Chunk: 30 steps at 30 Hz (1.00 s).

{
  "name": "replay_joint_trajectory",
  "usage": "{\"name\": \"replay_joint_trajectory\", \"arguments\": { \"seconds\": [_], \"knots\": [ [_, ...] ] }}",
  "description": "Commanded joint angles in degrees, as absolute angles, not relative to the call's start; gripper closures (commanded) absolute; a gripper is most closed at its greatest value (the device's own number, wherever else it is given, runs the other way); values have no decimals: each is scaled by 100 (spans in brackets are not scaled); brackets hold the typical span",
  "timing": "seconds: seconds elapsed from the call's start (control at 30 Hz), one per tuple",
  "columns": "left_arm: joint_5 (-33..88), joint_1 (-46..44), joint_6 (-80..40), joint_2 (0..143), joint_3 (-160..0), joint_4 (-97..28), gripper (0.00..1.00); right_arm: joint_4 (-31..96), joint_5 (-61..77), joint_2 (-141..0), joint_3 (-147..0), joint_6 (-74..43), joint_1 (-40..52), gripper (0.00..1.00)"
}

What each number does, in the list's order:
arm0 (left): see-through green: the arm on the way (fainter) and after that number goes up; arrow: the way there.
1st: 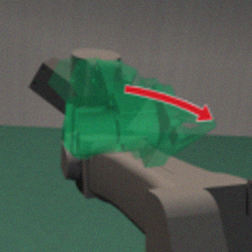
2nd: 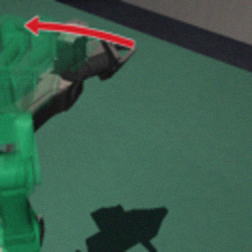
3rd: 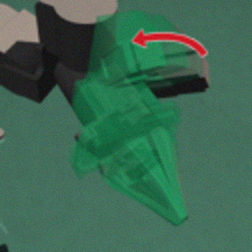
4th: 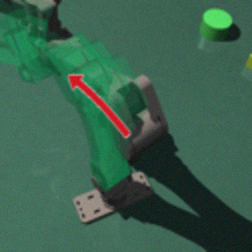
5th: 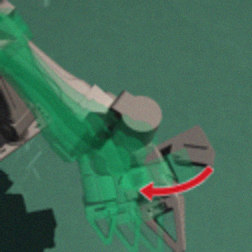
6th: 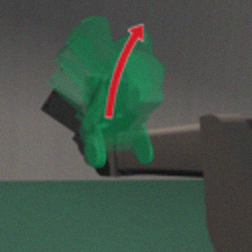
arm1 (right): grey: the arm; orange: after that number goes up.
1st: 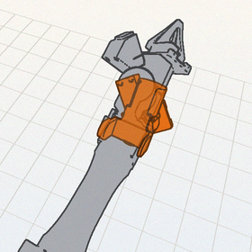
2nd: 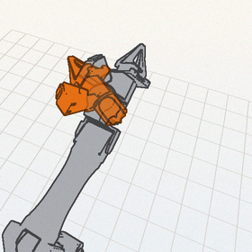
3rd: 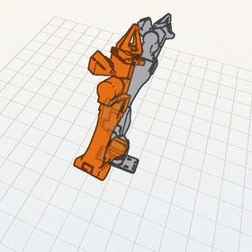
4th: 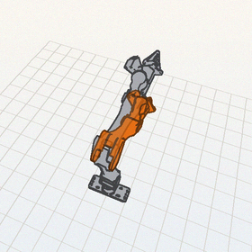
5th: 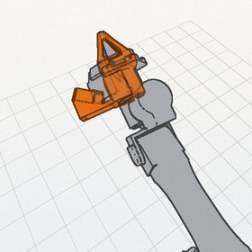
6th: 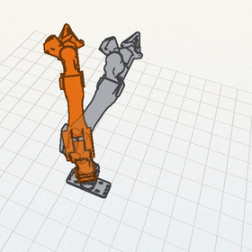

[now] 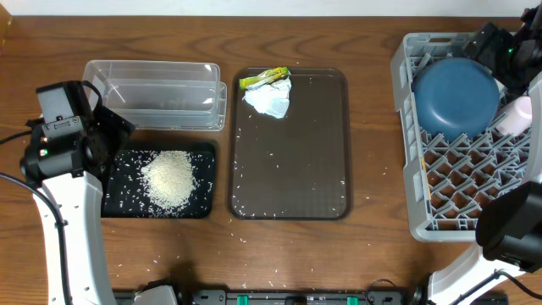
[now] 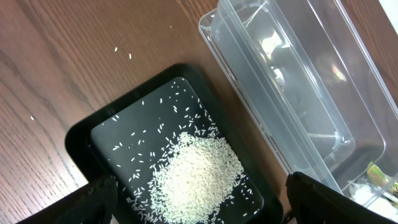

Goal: Sort waste into correct bins and load items into the dishwasher rack
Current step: 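Open the right gripper and withdraw it above the rack, then reach the left gripper to the tissue and wrapper on the brown tray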

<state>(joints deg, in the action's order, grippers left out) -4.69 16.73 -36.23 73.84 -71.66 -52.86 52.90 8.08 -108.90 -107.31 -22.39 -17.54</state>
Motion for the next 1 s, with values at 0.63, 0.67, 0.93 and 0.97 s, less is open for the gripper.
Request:
{"name": "replay_joint_trajectory", "arguments": {
  "seconds": [0.63, 0.67, 0.93, 0.97],
  "knots": [
    [1177, -1391, -2075, 7822, -7856, -4357, 2, 5315, 751, -10779, -10825, -2311, -1793, 1],
    [908, -1559, -2010, 8025, -8176, -4609, 2, 5315, 751, -10779, -10825, -2311, -1793, 1],
    [655, -1863, -987, 10534, -11732, -7411, 2, 5315, 749, -10779, -10825, -2311, -1796, 1],
    [666, -1863, -998, 10742, -11898, -7443, 2, 5315, 751, -10779, -10825, -2311, -1796, 1]
  ]
}}
